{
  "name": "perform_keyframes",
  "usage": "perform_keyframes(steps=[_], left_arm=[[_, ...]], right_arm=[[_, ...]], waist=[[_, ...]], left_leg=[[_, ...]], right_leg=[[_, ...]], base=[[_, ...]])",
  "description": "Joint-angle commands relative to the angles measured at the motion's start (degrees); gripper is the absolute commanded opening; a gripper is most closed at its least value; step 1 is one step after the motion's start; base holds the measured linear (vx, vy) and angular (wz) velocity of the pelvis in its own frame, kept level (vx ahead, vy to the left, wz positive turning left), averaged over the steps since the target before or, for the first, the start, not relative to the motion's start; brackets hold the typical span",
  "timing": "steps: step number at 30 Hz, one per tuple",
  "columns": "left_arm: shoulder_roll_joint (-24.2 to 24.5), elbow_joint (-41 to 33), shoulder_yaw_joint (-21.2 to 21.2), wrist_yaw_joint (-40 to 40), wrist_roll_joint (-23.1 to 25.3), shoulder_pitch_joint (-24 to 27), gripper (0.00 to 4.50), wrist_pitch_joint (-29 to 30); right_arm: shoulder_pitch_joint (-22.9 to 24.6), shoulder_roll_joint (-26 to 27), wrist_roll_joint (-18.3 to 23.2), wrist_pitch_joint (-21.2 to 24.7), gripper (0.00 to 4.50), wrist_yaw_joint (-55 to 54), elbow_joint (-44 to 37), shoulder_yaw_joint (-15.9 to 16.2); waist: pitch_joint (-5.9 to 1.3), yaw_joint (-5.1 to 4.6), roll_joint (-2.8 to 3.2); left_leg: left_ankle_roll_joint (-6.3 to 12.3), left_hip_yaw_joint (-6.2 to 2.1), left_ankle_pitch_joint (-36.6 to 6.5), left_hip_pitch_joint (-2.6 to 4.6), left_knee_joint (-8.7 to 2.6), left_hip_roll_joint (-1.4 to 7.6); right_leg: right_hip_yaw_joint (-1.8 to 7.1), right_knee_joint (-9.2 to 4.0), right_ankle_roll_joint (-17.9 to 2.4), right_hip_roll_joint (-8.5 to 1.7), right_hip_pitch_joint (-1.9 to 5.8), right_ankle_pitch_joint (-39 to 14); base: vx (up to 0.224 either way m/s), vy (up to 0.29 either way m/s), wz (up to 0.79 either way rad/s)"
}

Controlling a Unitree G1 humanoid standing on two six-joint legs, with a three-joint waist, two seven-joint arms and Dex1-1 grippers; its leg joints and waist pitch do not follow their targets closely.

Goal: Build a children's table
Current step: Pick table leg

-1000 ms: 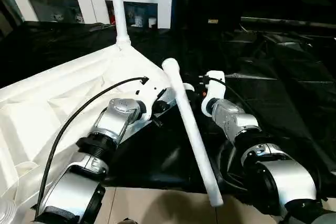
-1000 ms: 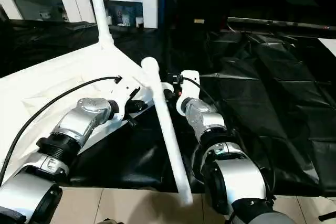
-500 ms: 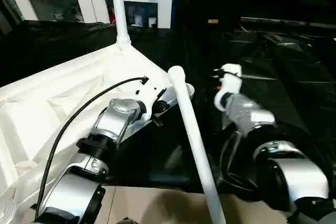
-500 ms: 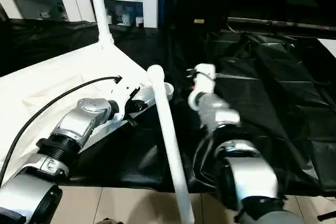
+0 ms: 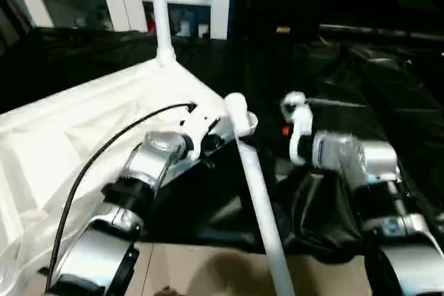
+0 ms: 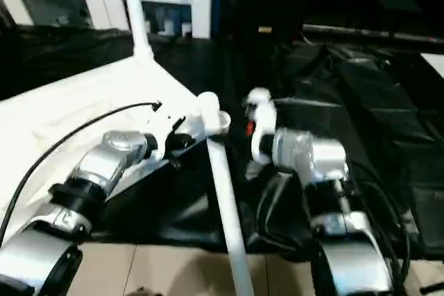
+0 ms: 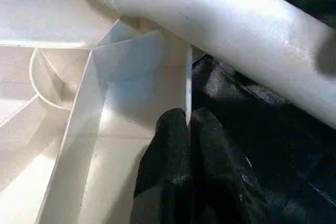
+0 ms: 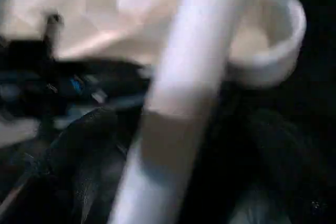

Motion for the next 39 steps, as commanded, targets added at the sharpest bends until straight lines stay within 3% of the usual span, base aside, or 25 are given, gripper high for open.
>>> perform_keyframes(steps=[1,3,6,10,19,21,24,25,27,28,30,33,34,35,37,38,39], left_arm=[[0.6,1.6,-0.2,0.2,0.6,0.8,0.0,0.9],[0.6,1.5,-0.2,0.2,0.7,0.8,0.0,0.9],[0.7,1.6,-0.2,0.2,0.8,0.8,0.0,0.8],[0.9,1.7,-0.2,0.1,0.8,0.7,0.0,0.5],[1.1,2.0,-0.2,-0.1,0.9,0.5,0.0,-0.2],[1.2,2.0,-0.2,-0.2,0.9,0.4,0.0,-0.3],[1.3,2.0,-0.4,-0.7,1.0,0.4,0.0,-0.9],[1.5,2.0,-0.6,-1.4,1.0,0.5,0.0,-1.4],[1.6,1.9,-0.6,-1.6,1.0,0.5,0.0,-1.5],[1.9,1.4,-1.0,-3.1,0.9,0.8,0.0,-3.5],[2.2,1.0,-1.3,-4.2,0.8,1.0,0.0,-5.0],[2.3,0.7,-0.8,-6.1,-0.3,0.9,0.56,-5.5],[2.3,0.7,-0.8,-6.1,-0.3,0.9,0.59,-5.5],[2.6,0.3,-0.4,-6.9,-1.0,0.9,0.62,-4.8],[2.8,-0.3,0.5,-7.6,-2.1,0.7,0.83,-4.1],[3.0,-1.3,1.8,-7.9,-3.4,0.5,0.94,-3.0],[3.2,-2.2,3.2,-7.9,-4.8,0.3,1.0,-1.9]], right_arm=[[0.0,0.2,-1.5,1.3,4.47,-1.5,-0.6,0.6],[2.2,0.1,-0.1,6.1,4.47,-2.7,-4.5,2.3],[3.5,-0.4,0.8,8.7,4.18,-2.3,-6.4,4.1],[4.0,0.2,0.2,9.0,3.91,-1.7,-5.2,3.2],[4.0,1.1,1.4,9.9,3.21,-3.4,-3.4,0.7],[3.7,1.5,1.8,9.7,2.85,-4.0,-2.3,-0.9],[3.2,2.1,2.7,9.7,2.82,-4.7,-0.9,-3.2],[2.7,2.9,3.8,9.9,2.62,-6.0,0.0,-6.1],[2.6,3.2,4.1,10.0,2.43,-6.4,0.2,-6.9],[2.3,3.6,5.7,10.5,2.42,-7.3,0.4,-9.8],[2.0,4.0,7.1,11.0,2.17,-8.0,0.3,-12.2],[0.9,4.8,10.2,11.6,1.94,-9.8,0.8,-17.7],[0.9,4.8,10.2,11.6,1.85,-9.8,0.8,-17.7],[0.4,4.9,11.1,11.6,1.77,-10.4,0.8,-19.4],[-0.6,5.2,12.9,11.6,1.73,-11.4,1.2,-22.6],[-1.4,5.2,14.2,11.0,1.73,-12.0,1.5,-24.7],[-2.2,5.5,15.5,10.4,1.72,-12.7,1.7,-26.7]], waist=[[-4.45,0.63,-0.51],[-4.47,0.65,-0.62],[-4.51,0.75,-0.59],[-4.4,0.75,-0.79],[-4.5,0.72,-1.05],[-4.53,0.72,-1.01],[-4.55,0.71,-1.0],[-4.59,0.76,-0.9],[-4.65,0.71,-0.93],[-4.64,0.78,-0.67],[-4.71,0.79,-0.66],[-4.74,0.79,-0.41],[-4.73,0.88,-0.47],[-4.73,0.95,0.06],[-4.76,0.94,-0.21],[-4.75,1.05,0.25],[-4.77,1.06,0.27]], left_leg=[[0.66,-2.1,-6.7,0.56,-3.66,3.91],[0.92,-2.1,-5.9,0.58,-3.66,3.88],[1.55,-2.14,-5.1,0.52,-3.62,3.96],[0.67,-2.11,-6.5,0.52,-3.66,3.95],[0.93,-2.07,-5.1,0.5,-3.56,3.95],[0.81,-2.04,-5.1,0.55,-3.53,3.93],[0.82,-2.01,-5.1,0.53,-3.51,3.9],[0.84,-2.04,-4.6,0.53,-3.5,3.89],[0.95,-2.01,-4.2,0.53,-3.46,3.87],[1.07,-2.03,-4.1,0.6,-3.47,3.85],[1.08,-2.0,-4.1,0.67,-3.45,3.92],[0.75,-1.94,-4.5,0.77,-3.47,3.95],[0.6,-1.92,-4.7,0.84,-3.47,3.92],[0.26,-1.98,-4.8,0.87,-3.49,3.96],[-0.12,-1.9,-5.2,0.93,-3.48,3.94],[-0.28,-1.95,-5.4,0.94,-3.49,3.95],[-0.63,-1.91,-5.9,1.01,-3.48,4.01]], right_leg=[[3.95,-4.17,-9.8,-5.35,3.49,-11.4],[3.95,-4.04,-9.9,-5.2,3.58,-10.0],[3.97,-3.77,-10.0,-5.26,3.64,-7.9],[3.96,-4.19,-9.1,-5.48,3.54,-11.5],[4.0,-3.82,-9.6,-5.5,3.58,-9.0],[4.01,-3.81,-9.8,-5.53,3.54,-9.1],[4.01,-3.76,-10.0,-5.52,3.59,-8.8],[3.99,-3.65,-10.1,-5.48,3.61,-8.1],[3.96,-3.53,-10.4,-5.46,3.64,-7.4],[3.99,-3.59,-10.6,-5.52,3.61,-7.2],[4.02,-3.49,-10.7,-5.48,3.56,-6.5],[4.0,-3.38,-11.2,-5.41,3.52,-5.8],[3.94,-3.36,-11.3,-5.4,3.53,-6.0],[3.95,-3.35,-11.4,-5.43,3.49,-5.9],[3.96,-3.29,-11.8,-5.42,3.51,-5.6],[3.97,-3.24,-12.0,-5.49,3.52,-5.5],[3.95,-3.23,-12.5,-5.53,3.49,-5.3]], base=[[0.0,0.0,0.0],[0.0,0.0,0.0],[0.0,0.0,0.0],[0.0,0.0,0.0],[0.0,0.0,0.0],[0.0,0.0,0.0],[0.0,0.0,0.0],[0.0,0.0,0.0],[0.0,0.0,0.0],[0.0,0.0,0.0],[0.0,0.0,0.0],[0.0,0.0,0.0],[0.0,0.0,0.0],[0.0,0.0,0.0],[0.0,0.0,0.0],[0.0,0.0,0.0],[0.0,0.0,0.0]])
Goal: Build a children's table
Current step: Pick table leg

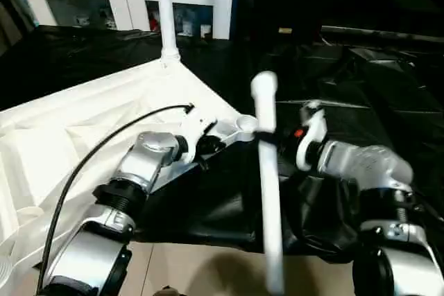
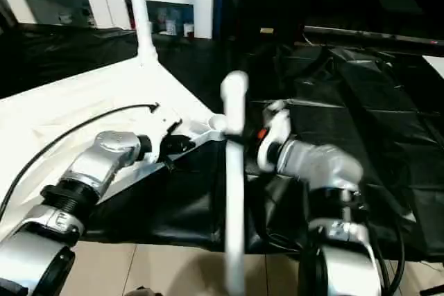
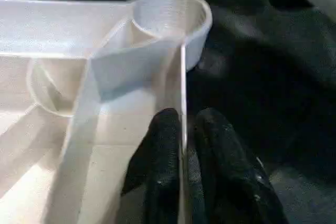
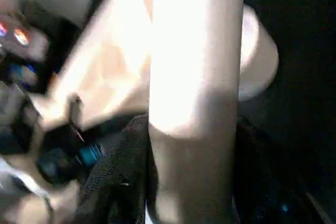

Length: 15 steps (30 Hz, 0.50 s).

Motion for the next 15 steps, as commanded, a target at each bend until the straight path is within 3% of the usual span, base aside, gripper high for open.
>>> perform_keyframes(steps=[1,4,6,9,14,15], left_arm=[[0.8,-2.2,2.3,-0.4,-2.2,-0.7,1.04,1.8],[0.9,-4.3,5.5,-1.4,-5.8,-1.1,1.2,5.4],[0.3,-9.0,9.7,-3.9,-12.5,-0.9,1.4,12.1],[-0.8,-14.3,12.3,-6.1,-18.9,0.5,1.56,18.5],[-2.0,-22.9,10.9,-8.4,-24.2,5.5,1.94,26.4],[-2.0,-23.9,10.4,-8.6,-24.4,6.2,2.06,27.1]], right_arm=[[-1.8,0.1,2.7,-0.6,1.72,-1.6,0.1,-3.3],[-3.0,0.8,3.9,-2.3,1.72,-3.5,0.6,-6.0],[-4.3,1.8,3.2,-9.1,1.72,-6.9,2.2,-7.8],[-6.3,2.4,2.5,-14.8,1.72,-12.0,5.4,-10.7],[-9.4,3.8,3.8,-21.9,1.72,-17.6,8.2,-15.1],[-9.7,4.0,4.1,-22.4,1.72,-17.8,8.2,-15.4]], waist=[[-4.73,0.38,0.45],[-4.73,0.34,0.57],[-4.77,0.42,0.41],[-4.69,0.52,0.22],[-4.58,0.7,0.37],[-4.58,0.71,0.73]], left_leg=[[-0.69,-1.9,-6.3,0.97,-3.56,3.94],[-1.02,-1.89,-6.9,1.06,-3.61,3.91],[-1.74,-1.75,-6.7,1.1,-3.57,3.93],[-2.06,-1.62,-6.6,1.06,-3.53,3.86],[-1.57,-1.55,-7.0,0.99,-3.63,3.83],[-1.21,-1.6,-6.9,0.96,-3.69,3.7]], right_leg=[[3.88,-3.48,-12.5,-5.39,3.51,-5.5],[3.82,-3.45,-12.5,-5.26,3.43,-5.8],[3.82,-3.23,-13.3,-5.48,3.29,-5.6],[3.84,-3.16,-14.2,-5.58,3.33,-5.9],[3.86,-3.39,-12.8,-5.26,3.23,-7.5],[3.81,-3.41,-11.9,-4.87,3.24,-7.1]], base=[[0.0,0.0,0.0],[0.0,0.0,0.0],[0.0,0.0,0.0],[0.0,0.0,0.0],[0.0,0.0,0.0],[0.0,0.0,0.0]])
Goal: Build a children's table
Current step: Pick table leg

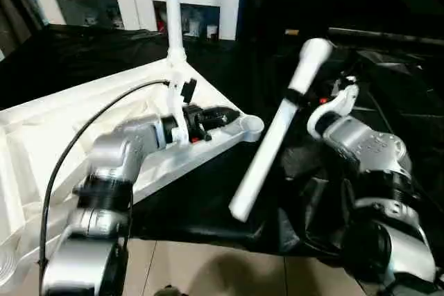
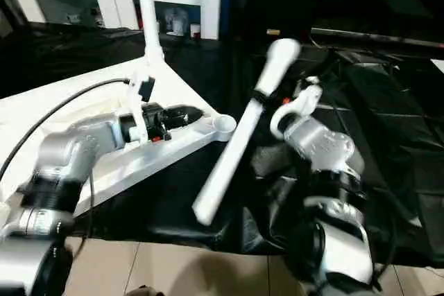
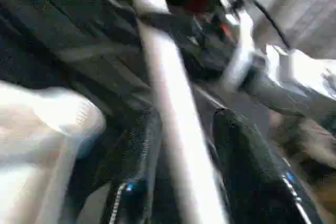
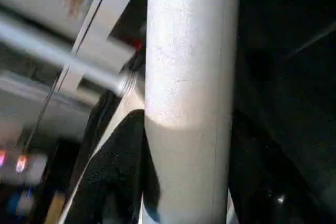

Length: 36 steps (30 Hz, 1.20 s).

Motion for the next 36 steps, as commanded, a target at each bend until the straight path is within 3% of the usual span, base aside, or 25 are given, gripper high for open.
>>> perform_keyframes(steps=[1,5,7,12,17,18,23,32,36], left_arm=[[0.4,-3.7,-2.4,-0.8,-0.7,1.4,2.18,3.0],[2.2,-7.3,-7.6,-0.3,1.9,4.9,2.46,5.1],[1.7,-6.6,-7.3,2.0,2.3,5.1,2.7,5.6],[0.9,-8.6,-7.7,2.6,1.1,6.2,3.15,7.5],[0.5,-9.3,-6.5,3.2,-0.5,6.4,3.18,7.6],[0.7,-9.5,-6.2,3.1,-0.9,6.4,3.18,7.9],[0.0,-9.3,-4.1,4.7,-1.9,6.1,2.69,8.8],[0.5,-10.0,-5.0,4.5,-2.4,6.6,1.89,9.2],[0.4,-8.8,-3.0,6.6,-2.8,5.9,1.57,9.6]], right_arm=[[-2.1,0.5,2.4,-1.9,1.72,-0.7,-0.5,-1.6],[-4.1,1.3,5.1,-2.3,1.72,-1.5,-0.8,-2.6],[-4.7,1.1,5.3,-2.7,1.72,-2.0,-0.5,-2.7],[-5.9,0.9,5.2,-5.0,1.71,-3.0,1.1,-3.2],[-6.2,1.0,5.5,-5.6,1.71,-3.5,1.5,-3.0],[-6.2,1.0,5.8,-5.7,1.71,-3.8,1.5,-3.0],[-6.5,0.8,6.4,-6.5,1.71,-4.5,2.6,-3.2],[-7.1,0.8,7.2,-8.4,1.71,-5.5,4.2,-3.3],[-7.1,1.2,7.4,-9.2,1.71,-5.5,4.7,-2.8]], waist=[[-4.6,-0.27,0.57],[-4.41,-0.42,0.69],[-4.4,-0.52,0.59],[-4.57,-0.46,0.47],[-4.58,-0.45,0.47],[-4.54,-0.51,0.12],[-4.56,-0.52,0.18],[-4.64,-0.5,0.33],[-4.61,-0.43,0.47]], left_leg=[[-1.03,-1.61,-7.3,1.04,-3.71,3.76],[-0.78,-1.75,-8.4,1.03,-3.93,3.68],[-1.22,-1.71,-8.6,1.04,-3.93,3.62],[-1.36,-1.66,-7.2,0.91,-3.81,3.55],[-0.88,-1.61,-6.8,0.84,-3.72,3.43],[-0.78,-1.61,-7.0,0.84,-3.79,3.49],[-0.76,-1.58,-6.9,0.8,-3.7,3.4],[-0.37,-1.58,-6.3,0.84,-3.62,3.37],[-0.65,-1.61,-6.9,0.82,-3.64,3.37]], right_leg=[[3.85,-3.48,-11.5,-4.77,3.26,-7.1],[3.82,-3.86,-9.8,-4.65,3.25,-9.6],[3.88,-3.91,-9.0,-4.5,3.25,-10.1],[3.87,-3.65,-9.0,-4.49,3.28,-8.3],[3.83,-3.55,-9.3,-4.4,3.35,-7.4],[3.8,-3.65,-9.2,-4.37,3.38,-7.8],[3.82,-3.64,-8.5,-4.43,3.37,-8.7],[3.78,-3.49,-8.6,-4.27,3.29,-7.4],[3.79,-3.62,-8.5,-4.33,3.31,-8.2]], base=[[0.0,0.0,0.0],[0.0,0.0,0.0],[0.0,0.0,0.0],[0.0,0.0,0.0],[0.0,0.0,0.0],[0.0,0.0,0.0],[0.0,0.0,0.0],[0.0,0.0,0.0],[0.0,0.0,0.0]])
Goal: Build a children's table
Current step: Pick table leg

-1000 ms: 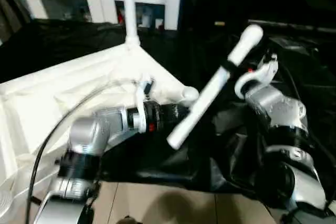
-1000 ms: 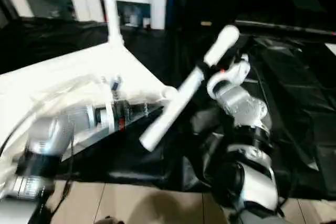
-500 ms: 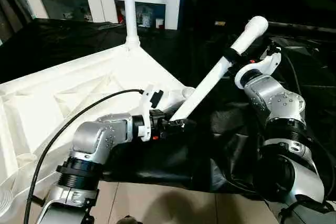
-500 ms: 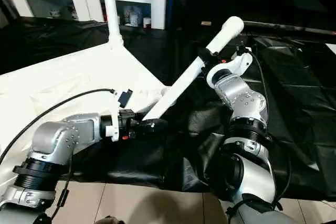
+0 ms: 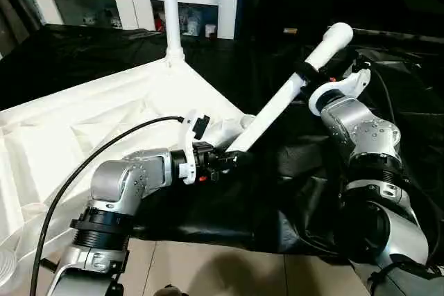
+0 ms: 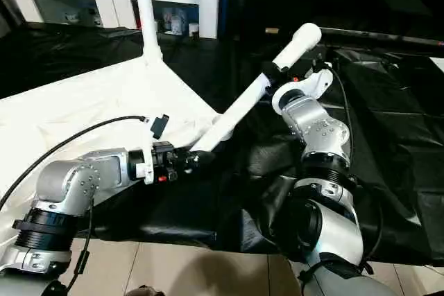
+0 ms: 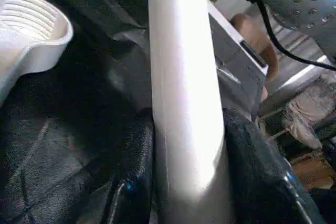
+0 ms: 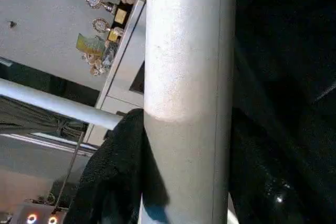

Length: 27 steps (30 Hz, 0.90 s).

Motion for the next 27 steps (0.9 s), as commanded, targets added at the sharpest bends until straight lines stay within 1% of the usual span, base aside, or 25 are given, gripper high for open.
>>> perform_keyframes(steps=[1,5,6,13,14,15,16,18,19,20,21,23,24,25,26,27], left_arm=[[0.1,-0.3,0.6,0.6,-0.8,-0.5,1.56,0.5],[0.1,-0.4,1.7,1.4,-1.4,-0.3,1.44,0.7],[0.1,-0.6,2.3,1.8,-1.7,-0.2,1.41,0.8],[0.0,-0.9,5.1,3.7,-2.6,-0.3,1.39,0.8],[0.2,-1.0,5.5,3.7,-2.8,-0.4,1.39,0.8],[0.7,-1.2,5.8,3.6,-3.0,-0.5,1.39,0.7],[1.1,-1.3,6.0,3.5,-3.1,-0.5,1.39,0.7],[2.1,-1.8,6.3,3.3,-3.2,-0.4,1.39,0.6],[2.3,-1.8,6.3,3.2,-3.2,-0.4,1.39,0.6],[3.5,-2.5,6.3,2.8,-3.1,-0.4,1.39,0.6],[4.5,-3.0,6.5,2.5,-3.3,-0.4,1.39,0.8],[5.0,-3.0,6.8,2.6,-3.3,-0.6,1.39,0.8],[5.5,-3.0,7.2,2.5,-3.5,-0.9,1.39,0.8],[5.6,-3.0,7.3,2.5,-3.5,-1.0,1.39,0.8],[5.9,-3.0,7.5,2.4,-3.8,-1.2,1.39,0.9],[6.6,-3.4,7.4,2.0,-4.1,-1.4,1.39,1.2]], right_arm=[[-1.3,-0.1,0.9,-1.2,1.71,-0.7,0.3,0.1],[-1.3,0.0,1.3,-1.1,1.71,-0.9,-0.1,0.0],[-1.4,-0.2,1.3,-1.2,1.71,-0.9,0.0,0.1],[-1.1,-0.2,1.3,-1.8,1.71,-0.7,0.2,0.6],[-1.0,0.0,1.6,-2.0,2.06,-0.6,0.0,0.4],[-0.7,0.1,1.9,-1.9,2.27,-0.3,-0.3,0.3],[-0.5,0.2,2.2,-1.8,2.41,-0.2,-0.6,0.3],[0.0,0.1,1.7,-1.8,2.49,-0.3,-1.1,0.8],[0.0,0.0,1.7,-1.7,2.61,-0.3,-1.2,0.8],[0.5,-0.4,1.6,-1.2,2.83,-0.1,-1.6,1.1],[1.3,-0.8,2.0,-0.2,2.83,0.3,-2.5,1.2],[2.0,-1.1,2.5,0.8,3.05,0.7,-3.5,1.3],[2.8,-1.5,3.1,1.9,3.05,1.1,-4.5,1.4],[2.9,-1.5,3.2,2.0,3.27,1.1,-4.7,1.4],[3.5,-1.9,3.5,2.7,3.32,1.4,-5.4,1.5],[4.6,-2.9,3.7,3.5,3.39,3.3,-6.8,2.2]], waist=[[-4.74,-0.29,0.28],[-4.8,-0.29,0.33],[-4.79,-0.27,0.27],[-4.78,-0.26,0.23],[-4.77,-0.26,0.22],[-4.79,-0.25,0.09],[-4.8,-0.27,0.13],[-4.78,-0.34,0.3],[-4.78,-0.34,0.3],[-4.74,-0.37,0.26],[-4.76,-0.38,0.17],[-4.77,-0.22,0.44],[-4.83,-0.24,0.39],[-4.89,-0.08,0.73],[-4.87,-0.03,0.94],[-4.88,0.0,0.73]], left_leg=[[-0.6,-1.6,-6.8,0.84,-3.62,3.34],[-0.43,-1.59,-6.2,0.9,-3.58,3.35],[-0.4,-1.59,-6.2,0.81,-3.56,3.31],[-0.37,-1.6,-6.4,0.82,-3.56,3.31],[-0.33,-1.59,-6.4,0.81,-3.55,3.29],[-0.21,-1.59,-6.3,0.78,-3.55,3.29],[-0.16,-1.61,-6.3,0.81,-3.56,3.32],[-0.25,-1.62,-6.4,0.84,-3.57,3.3],[-0.25,-1.62,-6.4,0.84,-3.57,3.3],[-0.36,-1.66,-6.5,0.84,-3.61,3.31],[-0.45,-1.65,-6.4,0.88,-3.64,3.3],[-0.61,-1.68,-6.1,1.01,-3.65,3.36],[-0.58,-1.65,-5.8,1.04,-3.59,3.35],[-0.67,-1.68,-5.7,1.14,-3.55,3.34],[-0.79,-1.71,-5.8,1.01,-3.58,3.3],[-0.82,-1.66,-6.1,1.01,-3.56,3.28]], right_leg=[[3.77,-3.54,-8.5,-4.3,3.35,-7.8],[3.76,-3.4,-8.8,-4.25,3.29,-6.8],[3.76,-3.38,-9.0,-4.32,3.39,-6.6],[3.75,-3.44,-8.7,-4.31,3.38,-7.3],[3.75,-3.45,-8.7,-4.31,3.4,-7.2],[3.75,-3.42,-8.7,-4.34,3.44,-7.1],[3.72,-3.39,-8.6,-4.29,3.39,-7.1],[3.71,-3.39,-8.7,-4.25,3.33,-7.1],[3.71,-3.39,-8.7,-4.25,3.33,-7.1],[3.72,-3.39,-8.5,-4.21,3.36,-7.3],[3.73,-3.38,-8.2,-4.17,3.32,-7.5],[3.76,-3.29,-7.9,-4.19,3.3,-6.7],[3.77,-3.21,-7.9,-4.09,3.32,-6.1],[3.75,-3.1,-8.1,-4.11,3.2,-5.6],[3.73,-3.1,-8.4,-4.15,3.26,-5.2],[3.74,-3.21,-8.5,-4.12,3.36,-5.1]], base=[[0.0,0.0,0.0],[0.0,0.0,0.0],[0.0,0.0,0.0],[0.0,0.0,0.0],[0.0,0.0,0.0],[0.0,0.0,0.0],[0.0,0.0,0.0],[0.0,0.0,0.0],[0.0,0.0,0.0],[0.0,0.0,0.0],[0.0,0.0,0.0],[0.0,0.0,0.0],[0.0,0.0,0.0],[0.0,0.0,0.0],[0.0,0.0,0.0],[0.0,0.0,0.0]])
